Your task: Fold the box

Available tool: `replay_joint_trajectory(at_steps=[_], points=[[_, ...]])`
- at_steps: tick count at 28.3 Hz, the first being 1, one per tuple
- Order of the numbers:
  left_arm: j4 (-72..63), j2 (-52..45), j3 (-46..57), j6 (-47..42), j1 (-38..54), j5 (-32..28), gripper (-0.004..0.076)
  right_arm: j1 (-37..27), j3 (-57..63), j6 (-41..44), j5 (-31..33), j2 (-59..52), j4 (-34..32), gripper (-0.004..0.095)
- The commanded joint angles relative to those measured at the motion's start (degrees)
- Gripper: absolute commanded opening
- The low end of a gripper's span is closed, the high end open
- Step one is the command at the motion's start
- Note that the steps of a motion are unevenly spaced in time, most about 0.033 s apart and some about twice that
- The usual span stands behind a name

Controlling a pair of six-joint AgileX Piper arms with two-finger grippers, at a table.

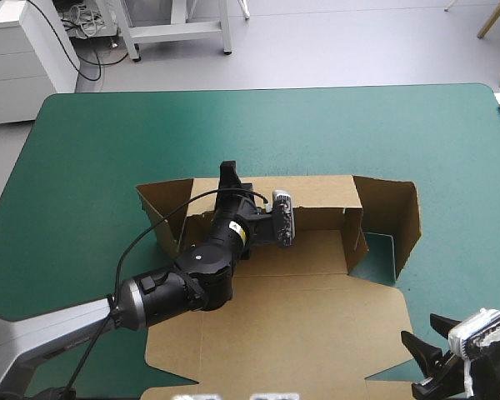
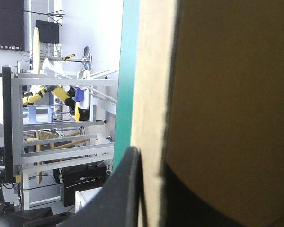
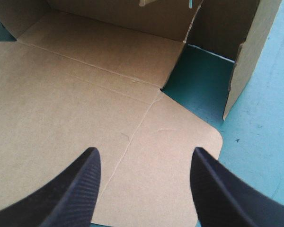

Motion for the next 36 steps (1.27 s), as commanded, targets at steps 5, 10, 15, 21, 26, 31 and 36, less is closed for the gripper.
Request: replay_joint_trajectory(at_steps=[5,10,15,21,26,31,36], points=[[-1.2,-1.82,-0.87,-1.26,-0.4,-0.93,-0.0008,-0.23,-8.23,2.48,0.13,3.75,-4.75,0.0507],[-1.2,-1.82,-0.87,-1.26,-0.4,-0.93,-0.0008,-0.23,-16.09,3.78,1.98,12.49,-9.15,0.0507],[-1.2,-1.82,-0.87,-1.26,-0.4,-0.83,-0.0008,-0.23,-27.06,3.78,1.98,22.46,-10.89,0.0507],[-1.1,-1.82,-0.87,-1.26,-0.4,-0.83,-0.0008,-0.23,-43.63,2.35,4.85,35.14,-12.93,0.0507],[-0.97,-1.82,-0.87,-1.21,-0.4,-0.94,-0.0008,-0.23,-55.55,1.7,11.54,45.53,-18.26,0.0507],[-0.77,-1.82,-0.87,-1.21,-0.4,-0.94,-0.0008,-0.23,-64.36,-1.03,11.96,55.74,-18.29,0.0506],[-0.77,-1.82,-0.87,-1.21,-0.4,-0.94,-0.0008,-4.04,-75.18,-3.49,11.96,68.37,-16.48,0.0506]])
